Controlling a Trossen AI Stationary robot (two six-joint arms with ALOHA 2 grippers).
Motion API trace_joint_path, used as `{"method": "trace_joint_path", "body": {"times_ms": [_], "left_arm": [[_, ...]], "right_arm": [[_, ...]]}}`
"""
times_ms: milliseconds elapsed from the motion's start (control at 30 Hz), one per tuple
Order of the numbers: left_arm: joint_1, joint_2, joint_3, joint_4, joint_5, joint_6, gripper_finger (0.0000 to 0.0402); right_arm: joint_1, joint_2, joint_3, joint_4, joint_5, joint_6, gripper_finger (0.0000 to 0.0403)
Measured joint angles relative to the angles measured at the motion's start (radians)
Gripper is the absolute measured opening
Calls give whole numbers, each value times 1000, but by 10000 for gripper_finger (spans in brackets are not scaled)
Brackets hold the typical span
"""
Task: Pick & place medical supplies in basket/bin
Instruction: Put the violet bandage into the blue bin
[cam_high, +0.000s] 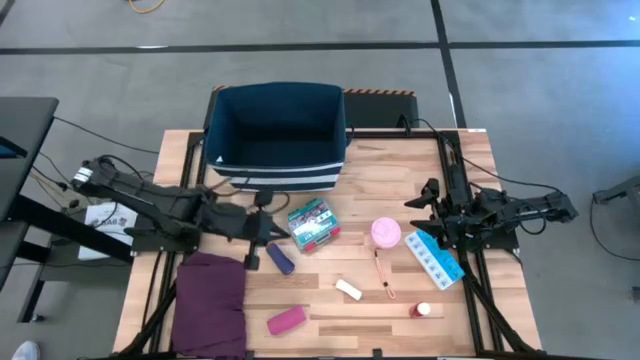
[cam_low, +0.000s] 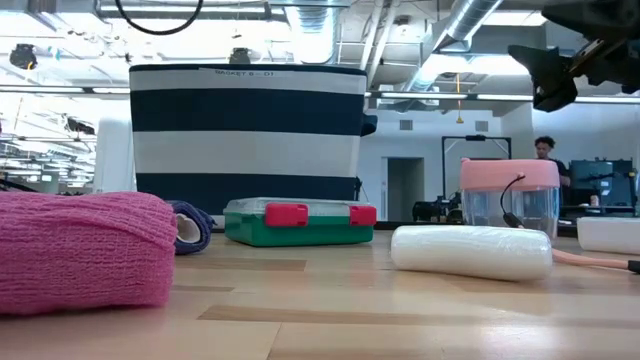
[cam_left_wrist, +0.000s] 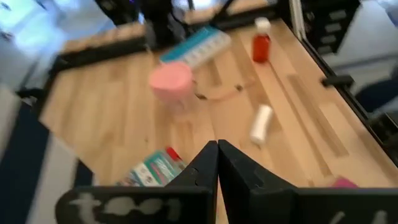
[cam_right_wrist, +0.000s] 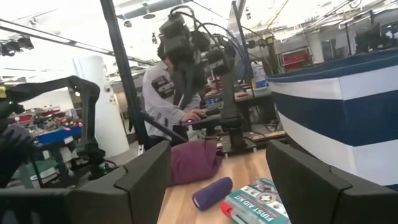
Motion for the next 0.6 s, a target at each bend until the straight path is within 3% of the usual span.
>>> {"method": "trace_joint_path", "body": {"times_ms": [600], "left_arm": [[-75, 305, 1, -54, -1, -187, 141]], "right_arm": [[-2, 0, 0, 0, 5, -3, 260]]}}
